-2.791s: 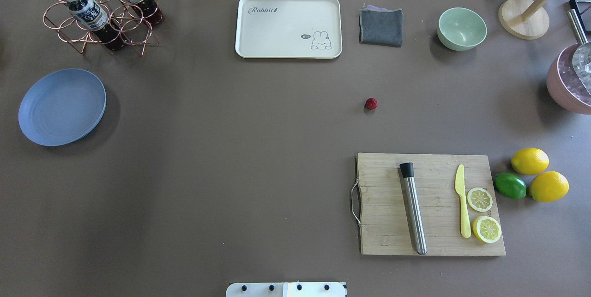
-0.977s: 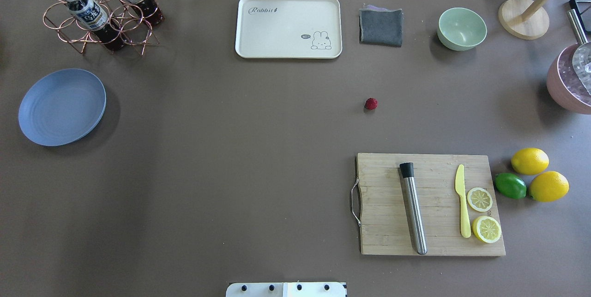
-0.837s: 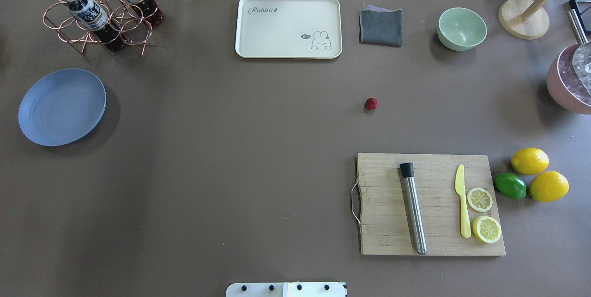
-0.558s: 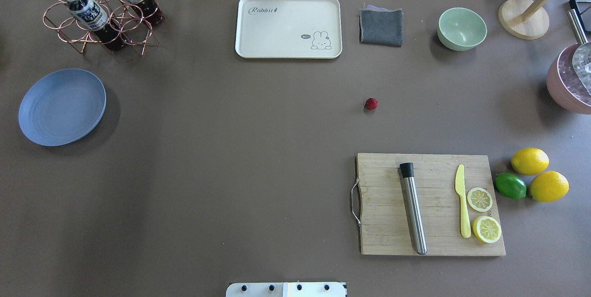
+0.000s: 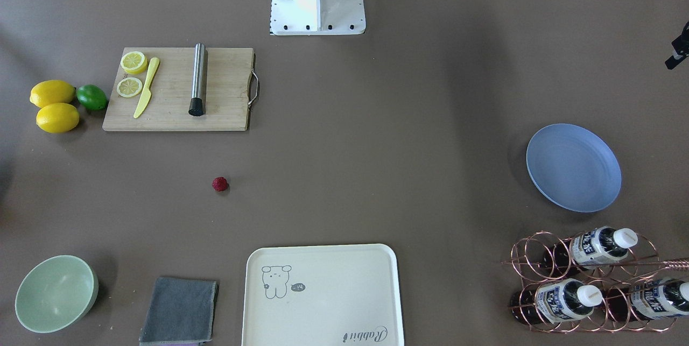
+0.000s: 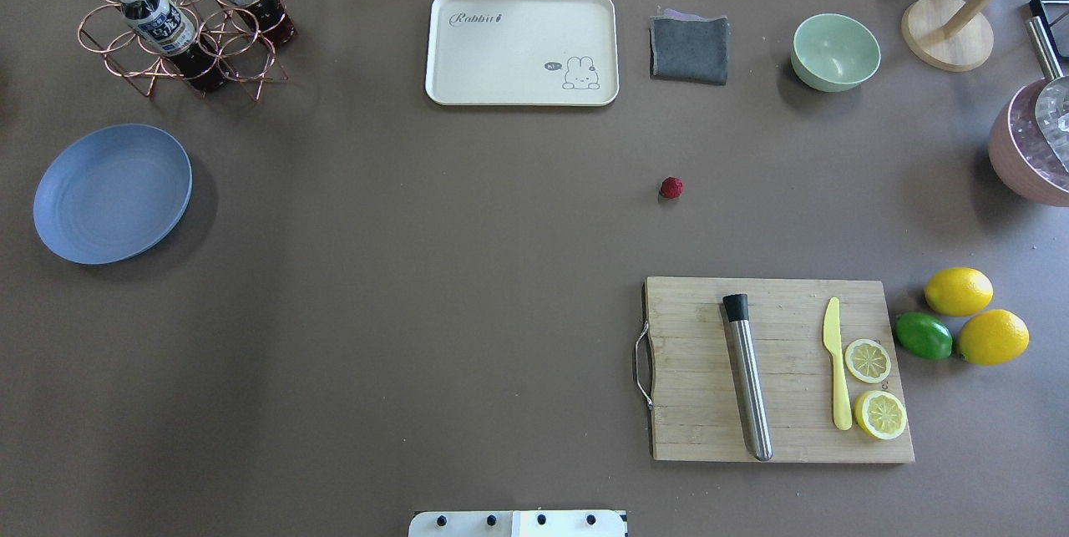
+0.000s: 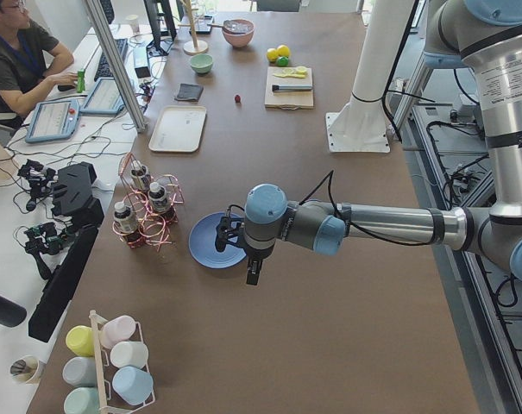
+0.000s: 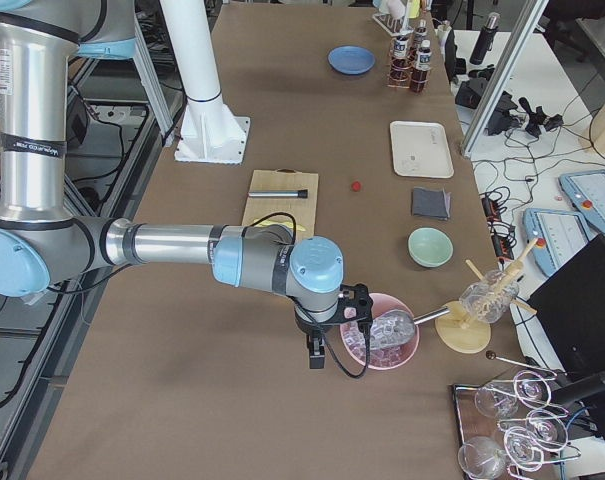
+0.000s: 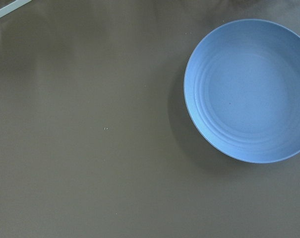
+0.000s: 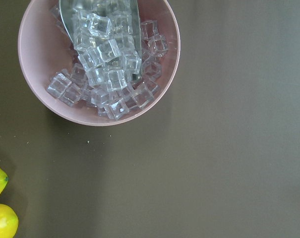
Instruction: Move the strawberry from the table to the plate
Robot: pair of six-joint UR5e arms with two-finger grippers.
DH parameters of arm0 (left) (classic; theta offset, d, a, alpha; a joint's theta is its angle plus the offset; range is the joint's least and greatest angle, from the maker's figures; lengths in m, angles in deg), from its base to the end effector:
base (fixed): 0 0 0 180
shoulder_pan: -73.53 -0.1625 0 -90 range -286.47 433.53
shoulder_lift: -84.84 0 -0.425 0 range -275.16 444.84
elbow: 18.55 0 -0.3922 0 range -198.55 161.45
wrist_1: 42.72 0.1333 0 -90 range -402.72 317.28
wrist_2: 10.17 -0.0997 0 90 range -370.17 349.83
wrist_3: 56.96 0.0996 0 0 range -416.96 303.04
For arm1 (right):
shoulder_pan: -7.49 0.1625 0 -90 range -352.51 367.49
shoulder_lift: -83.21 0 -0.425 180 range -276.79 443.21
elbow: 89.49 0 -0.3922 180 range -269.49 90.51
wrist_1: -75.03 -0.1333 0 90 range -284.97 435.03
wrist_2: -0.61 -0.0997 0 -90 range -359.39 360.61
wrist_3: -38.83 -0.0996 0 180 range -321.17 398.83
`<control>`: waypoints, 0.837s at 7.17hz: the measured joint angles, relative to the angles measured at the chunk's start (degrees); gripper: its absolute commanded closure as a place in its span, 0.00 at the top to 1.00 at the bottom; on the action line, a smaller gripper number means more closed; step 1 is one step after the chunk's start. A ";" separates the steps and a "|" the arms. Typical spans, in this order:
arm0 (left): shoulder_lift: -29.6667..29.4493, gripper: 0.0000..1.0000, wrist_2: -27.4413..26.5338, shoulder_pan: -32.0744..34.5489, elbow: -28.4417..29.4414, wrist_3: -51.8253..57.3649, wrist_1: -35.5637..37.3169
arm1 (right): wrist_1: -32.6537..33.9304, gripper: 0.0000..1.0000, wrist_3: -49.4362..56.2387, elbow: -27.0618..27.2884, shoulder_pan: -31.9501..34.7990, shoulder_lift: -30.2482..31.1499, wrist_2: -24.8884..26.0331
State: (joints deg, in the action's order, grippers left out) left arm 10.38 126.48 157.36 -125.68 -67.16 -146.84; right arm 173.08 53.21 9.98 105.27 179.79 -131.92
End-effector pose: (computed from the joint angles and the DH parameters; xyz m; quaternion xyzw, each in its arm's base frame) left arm -0.0183 -0.3969 0.5999 0.0684 0.4061 0.0221 0.9110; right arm 0.1243 -0.4228 0.6470 0.0285 -0.3636 -0.0373 0.9304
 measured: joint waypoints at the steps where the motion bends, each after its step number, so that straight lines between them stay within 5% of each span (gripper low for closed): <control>1: 0.03 0.97 -0.05 -0.07 0.01 0.00 0.64 | 0.05 1.00 -0.12 -0.09 -0.03 -0.02 0.00; 6: 2.34 0.97 -0.81 0.86 -0.25 0.15 0.92 | 0.11 1.00 -0.15 -0.44 -0.04 0.59 -0.02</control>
State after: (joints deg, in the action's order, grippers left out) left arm 12.72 125.66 158.22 -125.94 -67.01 -145.92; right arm 173.19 53.06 9.54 105.23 180.39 -131.95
